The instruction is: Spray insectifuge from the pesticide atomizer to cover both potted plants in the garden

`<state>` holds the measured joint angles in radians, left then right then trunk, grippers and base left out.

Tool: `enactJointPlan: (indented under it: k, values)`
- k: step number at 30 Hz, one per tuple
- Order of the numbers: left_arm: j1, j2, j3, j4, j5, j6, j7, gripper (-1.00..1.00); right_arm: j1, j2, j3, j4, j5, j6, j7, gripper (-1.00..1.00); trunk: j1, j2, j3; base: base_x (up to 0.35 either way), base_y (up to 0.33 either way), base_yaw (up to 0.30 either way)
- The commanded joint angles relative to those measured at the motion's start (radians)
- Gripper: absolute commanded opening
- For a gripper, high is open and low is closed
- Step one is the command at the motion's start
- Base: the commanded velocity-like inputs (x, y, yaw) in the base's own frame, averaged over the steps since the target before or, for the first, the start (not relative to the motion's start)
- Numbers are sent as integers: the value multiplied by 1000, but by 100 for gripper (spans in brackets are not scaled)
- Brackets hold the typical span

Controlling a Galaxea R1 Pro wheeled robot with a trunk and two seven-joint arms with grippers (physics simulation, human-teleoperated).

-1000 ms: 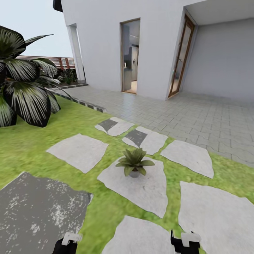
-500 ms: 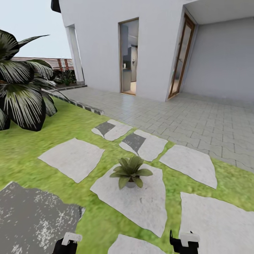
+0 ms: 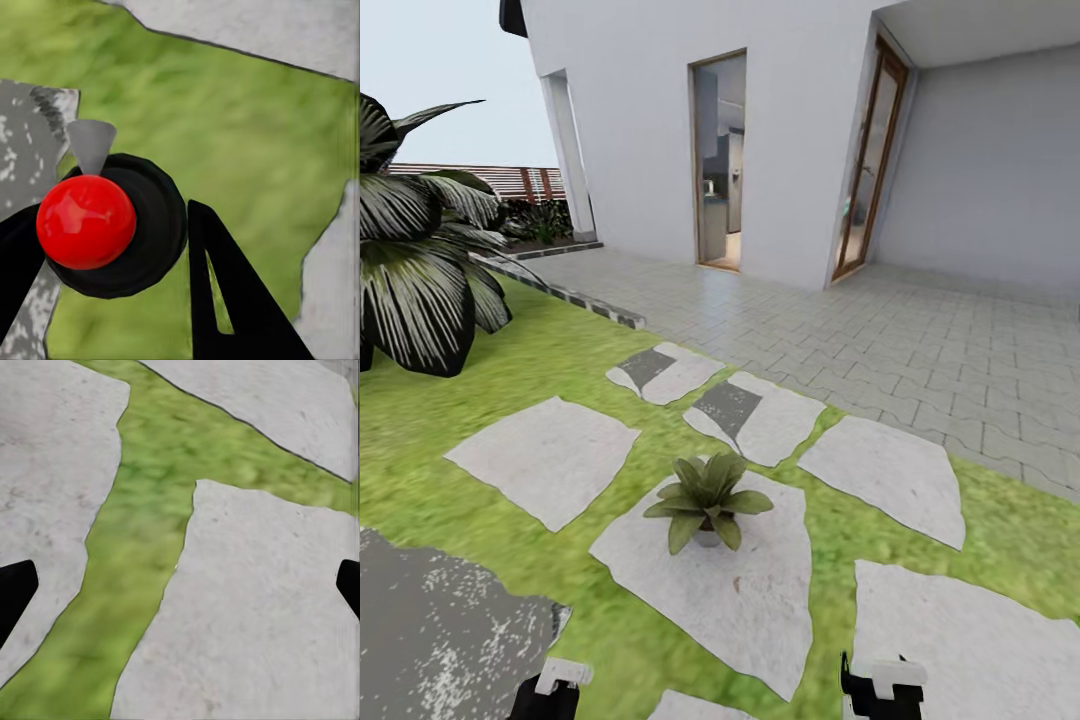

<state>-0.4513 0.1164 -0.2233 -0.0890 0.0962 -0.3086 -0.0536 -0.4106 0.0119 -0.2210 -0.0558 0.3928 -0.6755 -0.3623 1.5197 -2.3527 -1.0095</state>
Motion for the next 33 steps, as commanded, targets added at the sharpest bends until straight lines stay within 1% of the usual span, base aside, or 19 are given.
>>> enactJointPlan:
  k: [1, 4, 6, 7, 9, 10, 11, 13, 16, 17, 18, 19, 20, 23, 24, 28, 30, 32, 33]
  values:
    - [-1, 1, -6, 0, 11, -3, -5, -100, -1, 0, -6, 1, 11, -1, -6, 100, 0, 0, -1, 1, -148, 0]
    - [-1, 1, -13, -12, 6, -3, -12, -100, -1, 0, 2, -2, 32, -1, -1, 100, 0, 0, -1, 0, -19, 0]
    - [-8, 3, -14, -16, 0, -3, -18, -100, -1, 0, 25, -7, 67, -1, 15, 100, 0, 0, -1, 0, -5, 0]
    - [-13, 6, -16, -21, -15, -3, -21, -100, -2, -1, 46, -11, 101, 0, 44, 100, 0, 0, -1, 0, -2, 0]
    - [-16, 11, -21, -33, -55, -2, -28, -100, -2, -6, 61, -30, 139, 0, 103, 100, 0, 0, -1, 0, -1, 0]
    - [-15, 13, -25, -41, -85, 0, -39, -100, -2, -8, 65, -52, 152, 2, 141, 100, 0, 0, -1, 0, 0, 0]
    - [-16, 15, -32, -52, -138, 4, -70, -100, -1, -10, 69, -94, 168, 10, 209, 100, 0, 0, -1, 0, 0, 0]
    - [-23, 16, -36, -64, -212, 7, -132, -100, -2, -11, 71, -152, 186, 46, 322, 100, 0, 0, -1, 0, 0, 0]
    - [-57, 20, -40, -76, -314, 9, -241, -100, -10, -12, 72, -242, 229, 165, 529, 100, 0, 0, -1, 0, 0, 0]
    - [-87, 29, -42, -79, -382, 10, -334, -100, -23, -12, 72, -305, 279, 223, 657, 100, 0, 0, -1, 0, 0, 0]
    - [-105, 34, -42, -80, -416, 11, -387, -100, -30, -12, 72, -333, 306, 238, 710, 100, 0, 0, -1, 0, 0, 0]
    - [-150, 40, -42, -81, -488, 15, -525, -100, -47, -12, 72, -381, 360, 257, 801, 100, 0, 0, -1, 0, 0, 0]
    - [-174, 40, -43, -82, -515, 16, -594, -100, -59, -12, 72, -394, 375, 262, 827, 100, 0, 0, -1, 0, 0, 0]
    - [-215, 32, -44, -84, -551, 16, -699, -100, -82, -12, 72, -405, 388, 266, 850, 100, 0, 0, -1, 0, 0, 0]
    - [-223, 29, -44, -84, -560, 16, -722, -100, -86, -12, 72, -406, 390, 267, 852, 100, 0, 0, -1, 0, 0, 0]
    - [-236, 15, -45, -114, -606, 18, -793, -100, -91, -12, 74, -405, 393, 266, 862, 100, 0, 0, -1, 0, 0, 0]
    - [-237, 12, -45, -144, -638, 32, -814, -100, -92, -12, 75, -404, 394, 266, 909, 100, 0, 0, -1, 0, 0, 0]
    - [-237, 9, -44, -171, -657, 63, -830, -100, -92, -12, 75, -406, 394, 266, 970, 100, 0, 0, -1, 0, 0, 0]
    - [-237, 9, -44, -180, -660, 72, -834, -100, -93, -12, 75, -406, 394, 266, 980, 100, 0, 0, -1, 0, 0, 0]
